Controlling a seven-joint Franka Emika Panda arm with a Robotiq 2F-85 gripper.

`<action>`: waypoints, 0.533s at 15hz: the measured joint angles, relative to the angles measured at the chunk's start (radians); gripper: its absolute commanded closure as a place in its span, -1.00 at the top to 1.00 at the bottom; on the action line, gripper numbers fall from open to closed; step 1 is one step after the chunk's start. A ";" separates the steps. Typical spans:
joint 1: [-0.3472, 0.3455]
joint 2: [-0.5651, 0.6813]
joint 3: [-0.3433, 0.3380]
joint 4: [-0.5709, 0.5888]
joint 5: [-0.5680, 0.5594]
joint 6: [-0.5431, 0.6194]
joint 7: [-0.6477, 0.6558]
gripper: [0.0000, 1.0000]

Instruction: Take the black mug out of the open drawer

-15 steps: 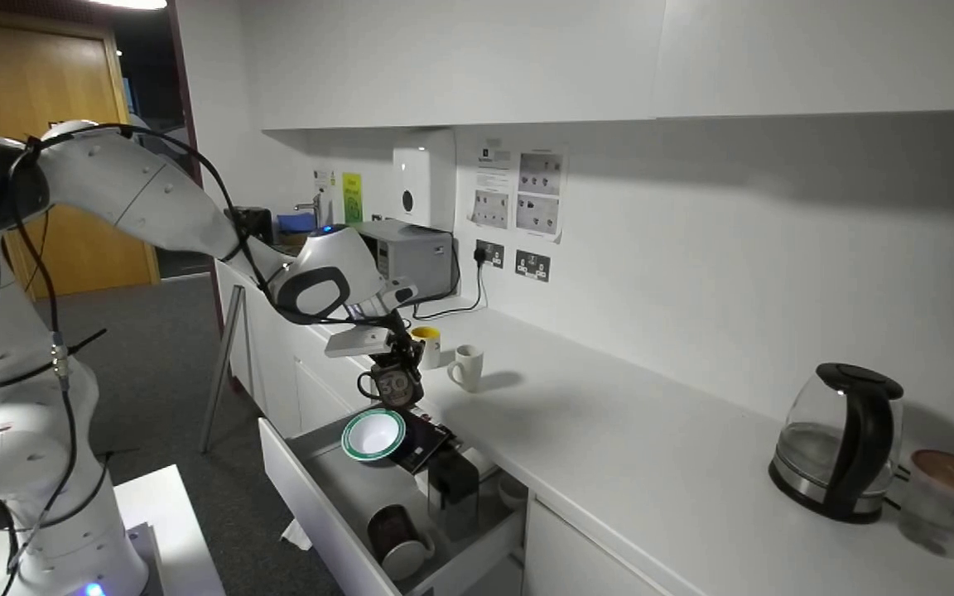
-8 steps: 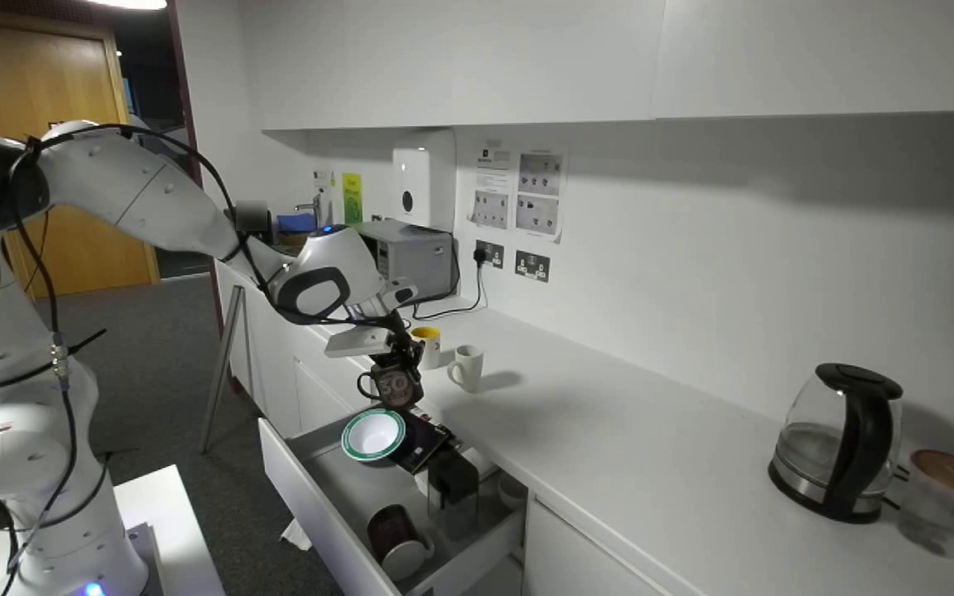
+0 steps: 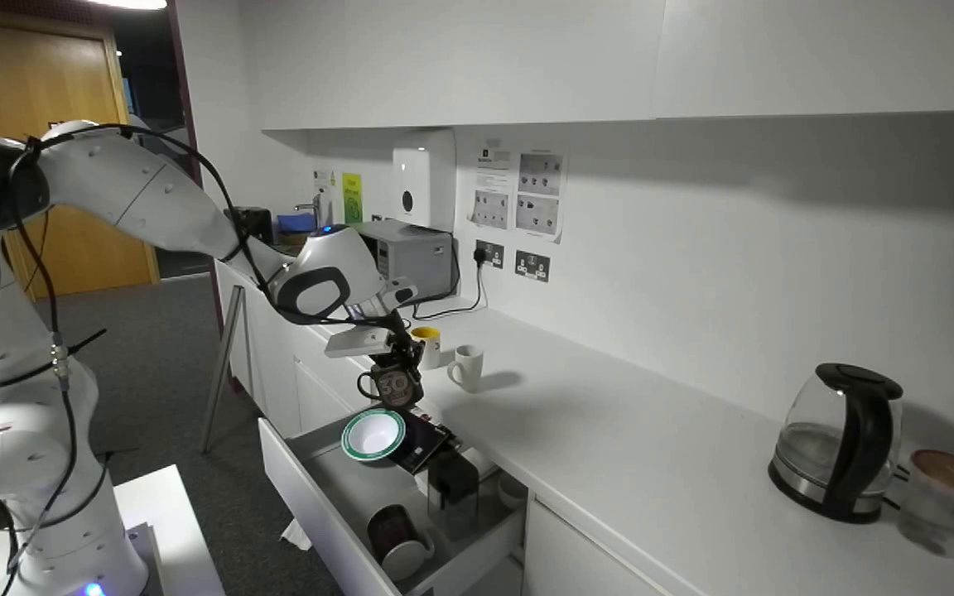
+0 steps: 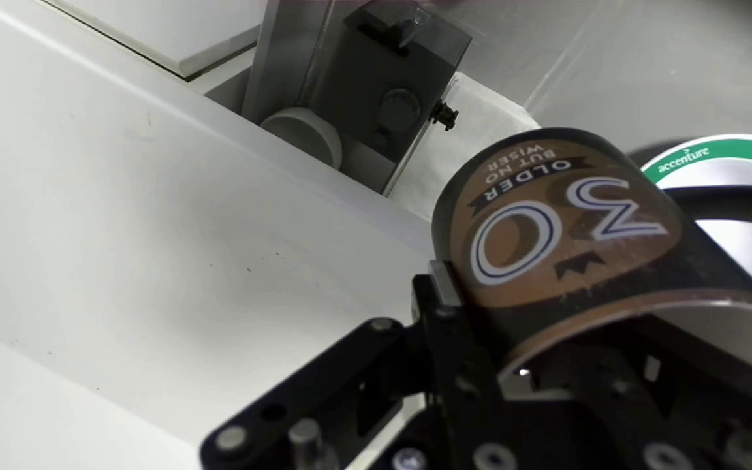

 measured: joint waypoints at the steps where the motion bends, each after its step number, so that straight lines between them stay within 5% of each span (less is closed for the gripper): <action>1: 0.006 0.001 -0.005 -0.002 -0.001 0.000 0.006 -0.95; 8: 0.043 0.035 -0.040 -0.003 -0.019 0.000 0.022 -0.95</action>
